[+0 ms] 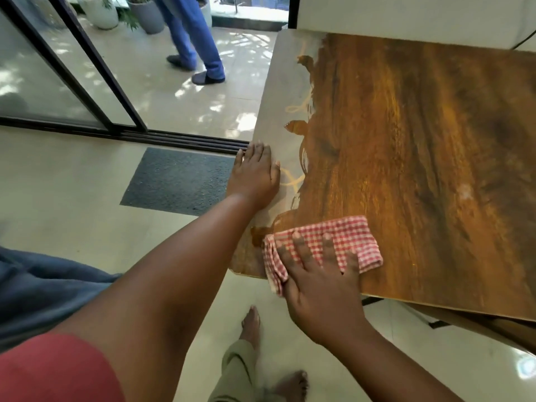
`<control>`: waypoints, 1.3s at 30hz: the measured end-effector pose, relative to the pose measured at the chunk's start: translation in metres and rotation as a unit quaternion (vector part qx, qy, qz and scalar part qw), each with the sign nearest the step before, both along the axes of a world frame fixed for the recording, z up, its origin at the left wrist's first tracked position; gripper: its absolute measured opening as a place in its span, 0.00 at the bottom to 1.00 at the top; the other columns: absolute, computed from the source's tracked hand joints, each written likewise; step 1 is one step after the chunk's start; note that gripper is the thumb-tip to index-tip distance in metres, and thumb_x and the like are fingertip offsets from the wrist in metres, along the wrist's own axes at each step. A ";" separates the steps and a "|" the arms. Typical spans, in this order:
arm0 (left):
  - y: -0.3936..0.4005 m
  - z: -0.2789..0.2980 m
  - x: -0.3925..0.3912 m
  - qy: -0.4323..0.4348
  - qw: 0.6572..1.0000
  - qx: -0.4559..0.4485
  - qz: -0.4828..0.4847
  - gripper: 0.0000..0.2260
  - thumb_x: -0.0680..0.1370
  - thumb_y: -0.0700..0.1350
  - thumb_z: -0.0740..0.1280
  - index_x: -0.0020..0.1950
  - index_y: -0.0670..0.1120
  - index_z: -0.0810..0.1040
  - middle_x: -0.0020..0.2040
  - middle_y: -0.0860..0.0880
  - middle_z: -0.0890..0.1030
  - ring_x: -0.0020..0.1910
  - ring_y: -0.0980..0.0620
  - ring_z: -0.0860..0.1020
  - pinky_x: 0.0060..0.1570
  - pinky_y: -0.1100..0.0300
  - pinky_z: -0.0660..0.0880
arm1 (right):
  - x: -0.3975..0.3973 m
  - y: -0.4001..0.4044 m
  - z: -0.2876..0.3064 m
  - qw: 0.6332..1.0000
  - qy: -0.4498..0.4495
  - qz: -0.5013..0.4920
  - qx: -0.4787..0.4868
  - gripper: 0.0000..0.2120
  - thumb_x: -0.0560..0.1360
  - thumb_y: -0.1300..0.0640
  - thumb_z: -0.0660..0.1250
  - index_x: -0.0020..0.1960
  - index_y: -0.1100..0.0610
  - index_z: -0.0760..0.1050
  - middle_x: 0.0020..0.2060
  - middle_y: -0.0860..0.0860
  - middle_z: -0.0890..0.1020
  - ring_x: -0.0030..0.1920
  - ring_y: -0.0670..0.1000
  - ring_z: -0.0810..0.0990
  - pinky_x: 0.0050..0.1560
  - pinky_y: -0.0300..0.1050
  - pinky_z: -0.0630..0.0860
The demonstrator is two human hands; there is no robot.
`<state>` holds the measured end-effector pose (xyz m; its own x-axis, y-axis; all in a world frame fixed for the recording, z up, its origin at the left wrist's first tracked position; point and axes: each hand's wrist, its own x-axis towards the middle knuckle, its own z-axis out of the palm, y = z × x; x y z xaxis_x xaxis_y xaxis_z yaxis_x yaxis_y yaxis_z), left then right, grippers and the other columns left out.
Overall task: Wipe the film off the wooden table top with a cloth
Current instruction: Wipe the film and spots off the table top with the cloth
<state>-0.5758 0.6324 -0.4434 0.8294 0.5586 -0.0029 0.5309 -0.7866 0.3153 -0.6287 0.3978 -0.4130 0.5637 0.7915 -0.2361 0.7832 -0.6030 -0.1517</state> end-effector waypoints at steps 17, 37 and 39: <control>0.014 -0.002 0.001 -0.074 0.982 -0.172 -0.011 0.24 0.84 0.50 0.49 0.78 0.44 0.51 0.79 0.48 0.50 0.77 0.53 0.43 0.70 0.61 0.39 | -0.019 0.055 0.010 0.999 0.020 -0.003 -0.032 0.27 0.75 0.44 0.55 0.74 0.42 0.59 0.74 0.48 0.63 0.73 0.67 0.58 0.63 0.77 0.53; 0.049 0.012 -0.003 0.134 0.954 -0.223 -0.146 0.29 0.82 0.58 0.46 0.77 0.49 0.36 0.77 0.52 0.34 0.74 0.56 0.32 0.73 0.48 0.39 | -0.022 0.025 0.011 0.995 0.024 -0.080 -0.062 0.27 0.77 0.41 0.45 0.73 0.34 0.40 0.74 0.43 0.52 0.75 0.62 0.54 0.66 0.72 0.53; 0.049 0.014 -0.003 0.138 0.954 -0.220 -0.152 0.30 0.82 0.58 0.47 0.77 0.49 0.34 0.77 0.52 0.33 0.73 0.55 0.31 0.72 0.46 0.39 | -0.006 0.041 0.005 0.991 0.016 -0.117 -0.064 0.26 0.77 0.39 0.40 0.72 0.35 0.32 0.76 0.43 0.46 0.76 0.61 0.45 0.68 0.70 0.47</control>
